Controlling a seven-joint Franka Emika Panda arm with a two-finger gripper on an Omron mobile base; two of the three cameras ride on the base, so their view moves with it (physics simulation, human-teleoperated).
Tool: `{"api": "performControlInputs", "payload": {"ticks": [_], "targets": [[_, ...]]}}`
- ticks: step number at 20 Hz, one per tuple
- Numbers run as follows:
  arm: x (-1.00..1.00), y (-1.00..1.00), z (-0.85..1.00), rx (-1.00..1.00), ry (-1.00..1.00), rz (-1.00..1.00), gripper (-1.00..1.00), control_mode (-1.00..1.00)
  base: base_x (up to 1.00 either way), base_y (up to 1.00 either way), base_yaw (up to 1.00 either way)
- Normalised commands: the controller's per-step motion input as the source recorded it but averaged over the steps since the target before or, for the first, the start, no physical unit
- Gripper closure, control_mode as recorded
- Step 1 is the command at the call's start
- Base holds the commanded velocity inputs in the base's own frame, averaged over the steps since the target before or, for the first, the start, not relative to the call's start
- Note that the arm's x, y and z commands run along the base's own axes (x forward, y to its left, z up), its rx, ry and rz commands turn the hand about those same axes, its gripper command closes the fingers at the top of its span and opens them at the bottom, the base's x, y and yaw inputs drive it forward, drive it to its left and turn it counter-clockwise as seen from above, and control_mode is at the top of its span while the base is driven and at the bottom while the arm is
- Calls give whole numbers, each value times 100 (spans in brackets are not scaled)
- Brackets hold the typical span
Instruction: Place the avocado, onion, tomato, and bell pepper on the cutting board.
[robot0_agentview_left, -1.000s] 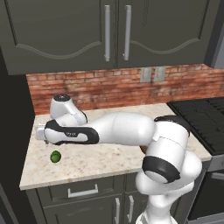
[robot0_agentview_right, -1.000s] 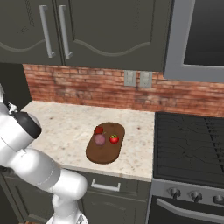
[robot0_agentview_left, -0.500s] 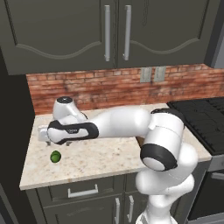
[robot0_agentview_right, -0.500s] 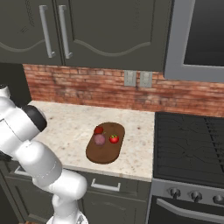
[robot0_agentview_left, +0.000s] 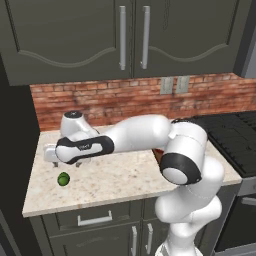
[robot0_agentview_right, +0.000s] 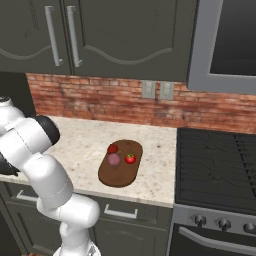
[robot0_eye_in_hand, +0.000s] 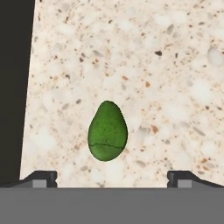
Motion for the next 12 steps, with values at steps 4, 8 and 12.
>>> {"api": "performControlInputs", "payload": {"ticks": [4,8,12], "targets": [[1,0,-13,-1,2,0,-100,-100,0,0,0],[4,0,-17,-1,4,0,-100,-100,0,0,0],[5,5,-16,-2,3,0,-100,-100,0,0,0]]}}
